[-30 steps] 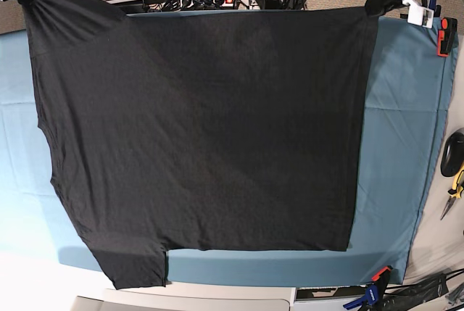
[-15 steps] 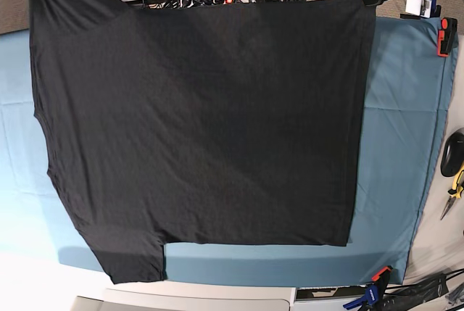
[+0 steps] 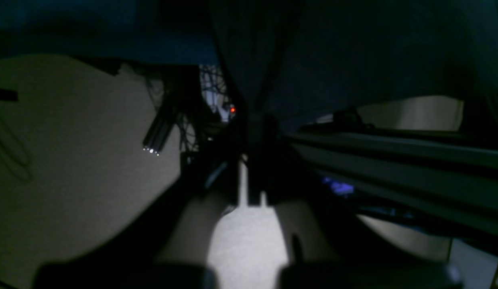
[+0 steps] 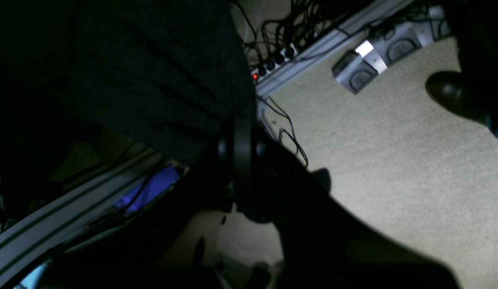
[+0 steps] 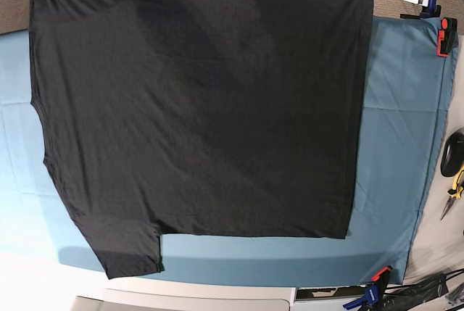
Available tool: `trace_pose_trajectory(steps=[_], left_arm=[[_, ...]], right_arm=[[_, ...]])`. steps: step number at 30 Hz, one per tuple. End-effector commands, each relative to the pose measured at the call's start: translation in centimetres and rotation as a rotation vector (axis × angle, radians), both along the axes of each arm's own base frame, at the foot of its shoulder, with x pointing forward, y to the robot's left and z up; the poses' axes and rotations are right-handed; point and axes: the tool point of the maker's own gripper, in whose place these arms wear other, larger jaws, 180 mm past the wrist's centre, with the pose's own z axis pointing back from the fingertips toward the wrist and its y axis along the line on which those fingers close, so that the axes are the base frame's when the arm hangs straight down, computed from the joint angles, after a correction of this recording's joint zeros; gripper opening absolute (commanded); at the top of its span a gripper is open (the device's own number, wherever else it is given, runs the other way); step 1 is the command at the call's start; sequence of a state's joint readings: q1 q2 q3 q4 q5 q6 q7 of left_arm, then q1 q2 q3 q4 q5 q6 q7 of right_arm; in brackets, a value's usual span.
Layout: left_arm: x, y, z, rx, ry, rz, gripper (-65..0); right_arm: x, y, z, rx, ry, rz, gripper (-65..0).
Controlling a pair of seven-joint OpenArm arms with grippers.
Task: Fold the T-shirt properly
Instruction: 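Lift both shoulder corners up, raising the shirt off the table, then lay the held shoulder edge down across the shirt body toward the hem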
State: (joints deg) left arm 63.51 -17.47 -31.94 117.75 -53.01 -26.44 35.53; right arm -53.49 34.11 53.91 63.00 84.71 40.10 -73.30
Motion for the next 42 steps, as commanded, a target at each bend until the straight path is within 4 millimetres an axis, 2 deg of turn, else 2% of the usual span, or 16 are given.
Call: trace_pose_trajectory(steps=[1,11,17,23,28,38,42], left_arm=[[-0.1,0.0,0.6,-0.006,-0.011,-0.002,-65.0],[-0.3,-0.1,0.7,-0.013,-0.009,-0.001,-65.0],[0.7,-0.3,1.1,-0.024,-0.043,-0.003,-65.0],[1.9,-1.5,2.8,-0.03,-0.109,-0.054,-65.0],[3.7,-2.3,4.4,-0.003,-0.188,-0.097,-65.0],[7.1,-1.8,5.4,0.071,-0.31,-0.125,-65.0],[9.2,-0.9,5.8,0.125,-0.356,-0.115,-65.0]], right_arm=[[0.0,-0.8,0.8,-0.022,0.005,0.01,-65.0],[-1.7,0.2,0.2,0.0,0.02,-0.028,-65.0],[-0.1,0.8,0.7,-0.017,-0.017,0.022,-65.0],[3.1,3.2,2.2,-0.043,-0.099,0.15,-65.0],[6.6,4.7,4.5,-0.103,-0.222,0.231,-65.0],[14.4,4.4,9.7,-0.238,-0.494,0.285,-65.0],[16.9,3.4,10.6,-0.311,-0.561,0.273,-65.0]])
